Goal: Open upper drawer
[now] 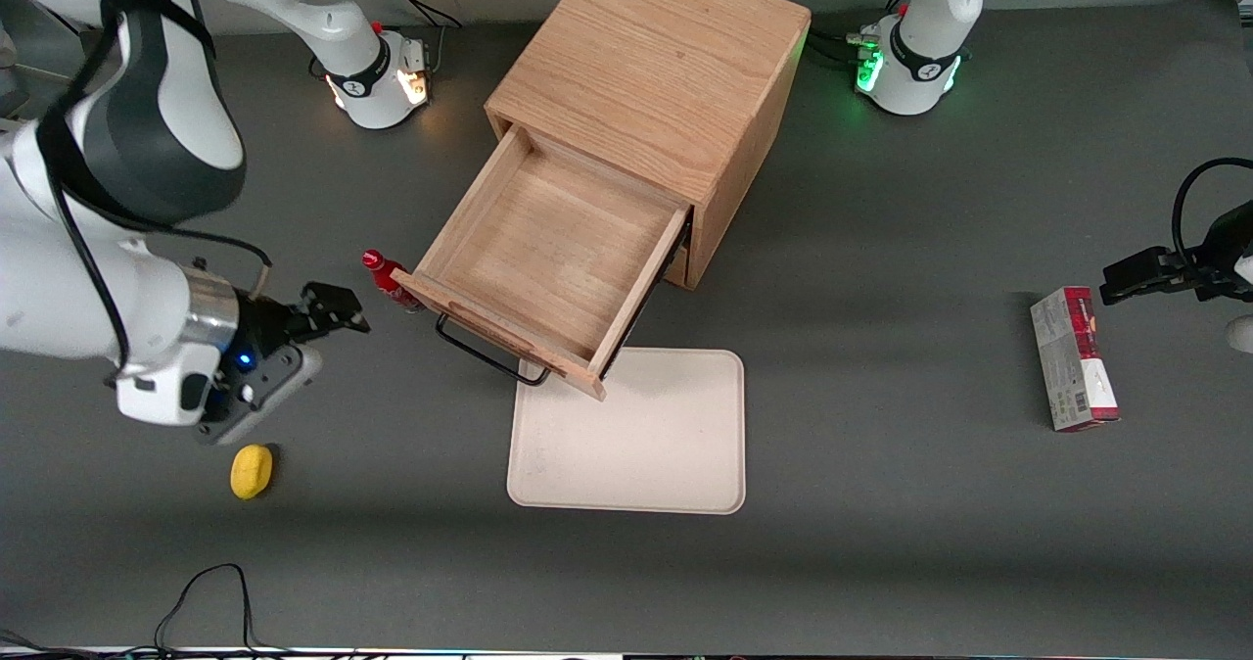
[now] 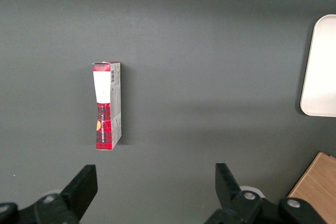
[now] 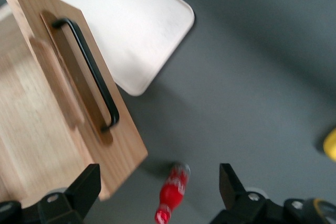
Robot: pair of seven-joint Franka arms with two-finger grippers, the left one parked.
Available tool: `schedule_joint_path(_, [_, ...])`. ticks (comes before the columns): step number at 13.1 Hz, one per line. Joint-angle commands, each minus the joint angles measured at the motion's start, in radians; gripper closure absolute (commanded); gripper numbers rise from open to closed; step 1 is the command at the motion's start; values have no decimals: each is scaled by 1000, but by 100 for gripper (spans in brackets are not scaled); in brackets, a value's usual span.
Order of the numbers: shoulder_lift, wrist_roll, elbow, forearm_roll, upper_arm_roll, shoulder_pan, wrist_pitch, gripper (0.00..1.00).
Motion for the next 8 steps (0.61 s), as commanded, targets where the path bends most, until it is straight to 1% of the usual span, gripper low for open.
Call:
schedule_joint_path(1, [-172,134,-264,-45,-32,10,70,0])
schedule_joint_path(3, [-284,292,-436,-114,-32,31,133,0])
schedule_joint_path(4, [-318,309,-468,-139,-32,39,119,1])
schedule_joint_path(5, [-320,330,-461,-140,-35,36,34,1])
schedule_joint_path(6, [-325,328,-456,-140,-59,33,-2,0])
schedule_joint_path(7, [-343,328,-464,-139,-85,37,28,0])
schedule_joint_path(8, [-364,328,-479,-136,-87,39,51,0])
